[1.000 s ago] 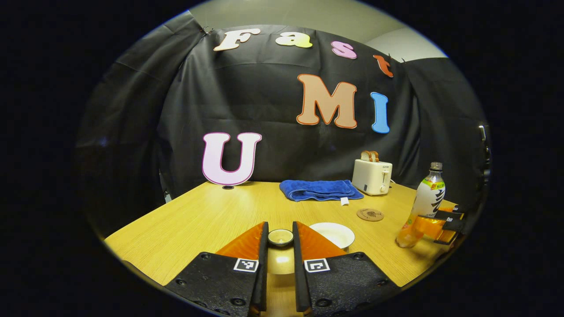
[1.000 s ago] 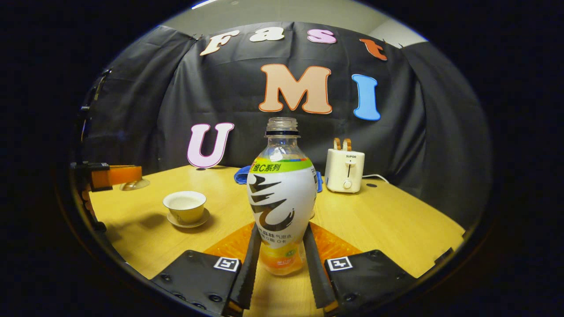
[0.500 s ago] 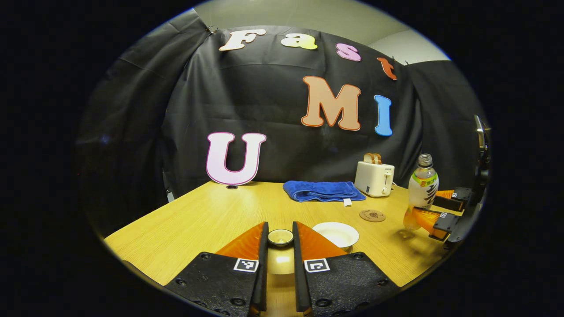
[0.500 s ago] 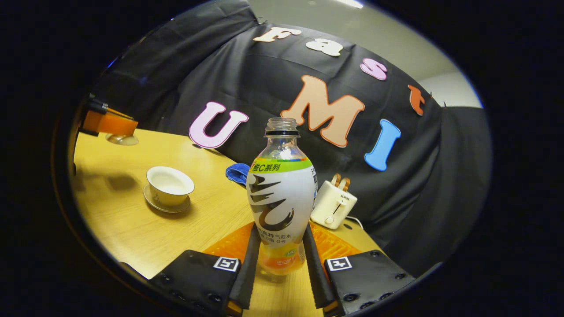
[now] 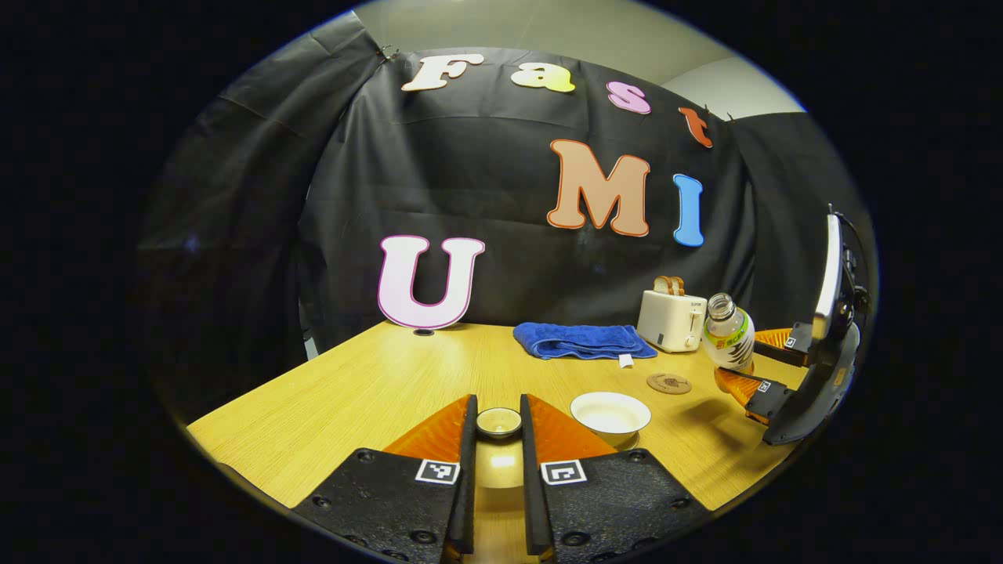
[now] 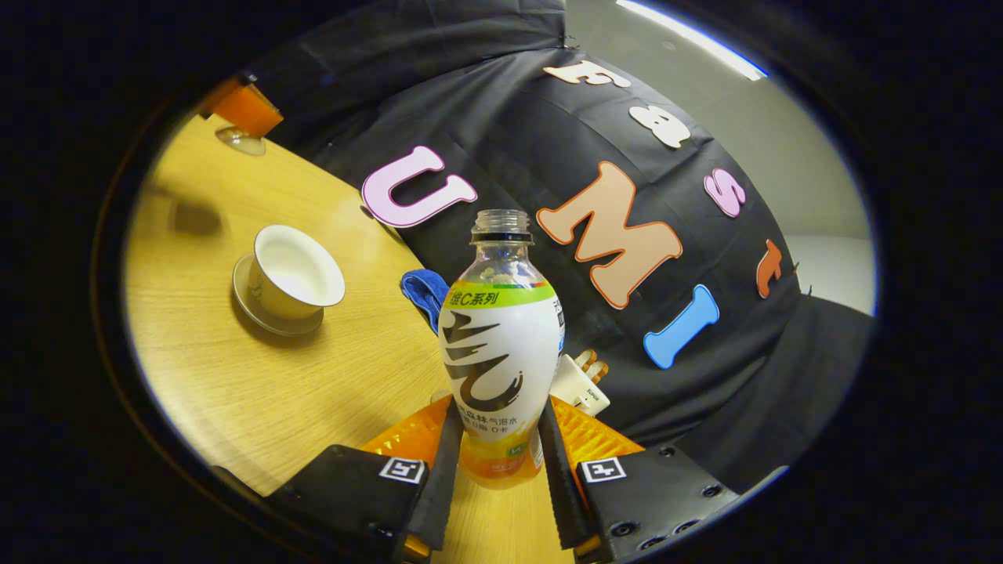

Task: Open the teacup lid with one hand, grasp the water bottle and pour water into the teacup with the other hand; after pouring, place the water bottle on the coaster and then close the teacup lid.

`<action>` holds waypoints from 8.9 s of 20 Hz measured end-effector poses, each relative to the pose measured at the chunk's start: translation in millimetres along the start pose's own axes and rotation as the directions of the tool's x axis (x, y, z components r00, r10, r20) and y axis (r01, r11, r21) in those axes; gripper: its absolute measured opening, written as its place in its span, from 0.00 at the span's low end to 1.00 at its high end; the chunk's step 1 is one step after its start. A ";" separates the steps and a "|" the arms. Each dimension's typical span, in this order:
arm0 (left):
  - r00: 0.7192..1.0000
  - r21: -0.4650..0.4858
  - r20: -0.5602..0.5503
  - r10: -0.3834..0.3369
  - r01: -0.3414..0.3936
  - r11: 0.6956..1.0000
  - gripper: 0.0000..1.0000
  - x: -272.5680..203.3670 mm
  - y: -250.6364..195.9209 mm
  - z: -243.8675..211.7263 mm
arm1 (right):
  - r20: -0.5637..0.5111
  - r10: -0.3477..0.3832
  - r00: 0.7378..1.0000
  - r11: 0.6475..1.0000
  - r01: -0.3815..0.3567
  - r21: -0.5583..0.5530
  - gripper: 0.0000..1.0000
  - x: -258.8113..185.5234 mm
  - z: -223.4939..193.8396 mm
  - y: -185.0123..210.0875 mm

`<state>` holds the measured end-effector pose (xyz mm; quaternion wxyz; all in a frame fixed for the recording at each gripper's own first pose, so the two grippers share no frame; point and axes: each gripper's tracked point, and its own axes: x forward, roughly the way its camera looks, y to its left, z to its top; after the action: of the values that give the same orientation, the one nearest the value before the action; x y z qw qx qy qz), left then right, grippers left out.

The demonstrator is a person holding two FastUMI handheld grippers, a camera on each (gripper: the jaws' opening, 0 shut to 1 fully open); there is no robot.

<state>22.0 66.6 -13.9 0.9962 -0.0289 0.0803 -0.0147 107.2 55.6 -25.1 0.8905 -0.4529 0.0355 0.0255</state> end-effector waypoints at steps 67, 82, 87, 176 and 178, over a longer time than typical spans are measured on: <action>0.998 0.036 -0.020 -0.060 0.060 0.998 0.23 1.1 -16.2 4.5 | -0.048 0.225 0.973 0.959 -0.230 -0.167 0.57 24.7 4.4 37.7; 0.995 0.037 -0.038 -0.097 0.098 0.994 0.23 1.5 -35.7 2.7 | -0.050 0.195 0.980 0.874 -0.150 0.462 0.58 89.9 -10.0 0.1; 0.993 0.048 -0.045 -0.107 0.109 0.993 0.23 0.2 -40.6 -0.3 | -0.067 0.184 0.981 0.769 -0.102 0.631 0.58 118.8 -26.1 -8.4; 0.978 0.081 0.203 0.040 -0.058 0.995 0.95 14.8 -60.7 41.6 | 0.049 -0.053 0.997 0.603 -0.007 0.798 0.99 -69.1 18.8 -30.4; 0.977 0.069 0.206 0.044 -0.060 0.996 0.95 11.5 -60.6 40.7 | 0.052 -0.051 0.997 0.612 -0.010 0.791 0.94 -74.2 21.5 -28.1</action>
<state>38.4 8.0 28.0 0.9996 0.0094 -0.0225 0.0115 36.4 55.5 16.6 0.9998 -0.0138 0.0070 0.0129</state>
